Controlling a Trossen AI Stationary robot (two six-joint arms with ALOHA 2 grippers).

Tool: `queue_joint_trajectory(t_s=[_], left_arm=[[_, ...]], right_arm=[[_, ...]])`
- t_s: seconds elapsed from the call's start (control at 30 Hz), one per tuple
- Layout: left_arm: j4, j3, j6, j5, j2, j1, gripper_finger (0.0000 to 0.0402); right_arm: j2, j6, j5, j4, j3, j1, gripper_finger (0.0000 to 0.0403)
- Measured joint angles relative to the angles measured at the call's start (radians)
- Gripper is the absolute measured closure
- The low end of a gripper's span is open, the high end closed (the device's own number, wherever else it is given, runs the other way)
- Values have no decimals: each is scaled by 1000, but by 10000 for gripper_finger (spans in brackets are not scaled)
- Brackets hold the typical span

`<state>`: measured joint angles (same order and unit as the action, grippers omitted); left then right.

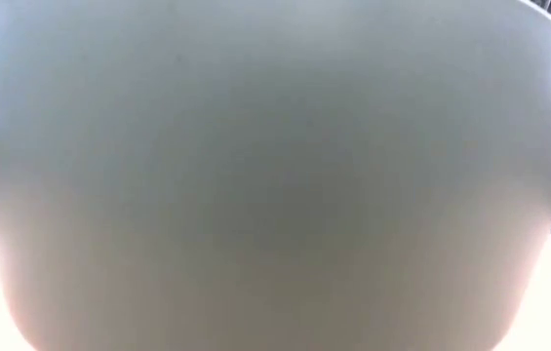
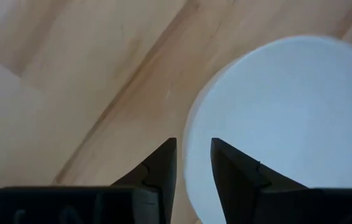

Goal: Nest bowls inside each other
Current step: Stack the bottom white bowl on top of the top white bowl

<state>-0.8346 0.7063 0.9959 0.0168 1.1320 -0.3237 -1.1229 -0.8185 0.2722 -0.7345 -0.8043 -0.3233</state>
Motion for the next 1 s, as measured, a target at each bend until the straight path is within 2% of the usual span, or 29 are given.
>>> queue_joint_trajectory(t_s=[0.2, 0.5, 0.8, 1.0], left_arm=[[28, -71, 27, -42, 0, 0, 294], [77, -76, 41, -48, 2, 0, 294], [77, -76, 18, -103, 133, 10, 294], [85, -76, -21, -112, 152, 39, 296]], right_arm=[[0, 0, 0, 0, 0, 0, 381], [0, -1, 0, 0, 0, 0, 381], [0, 0, 0, 2, 0, 0, 381], [0, 7, 0, 3, 0, 0, 381]])
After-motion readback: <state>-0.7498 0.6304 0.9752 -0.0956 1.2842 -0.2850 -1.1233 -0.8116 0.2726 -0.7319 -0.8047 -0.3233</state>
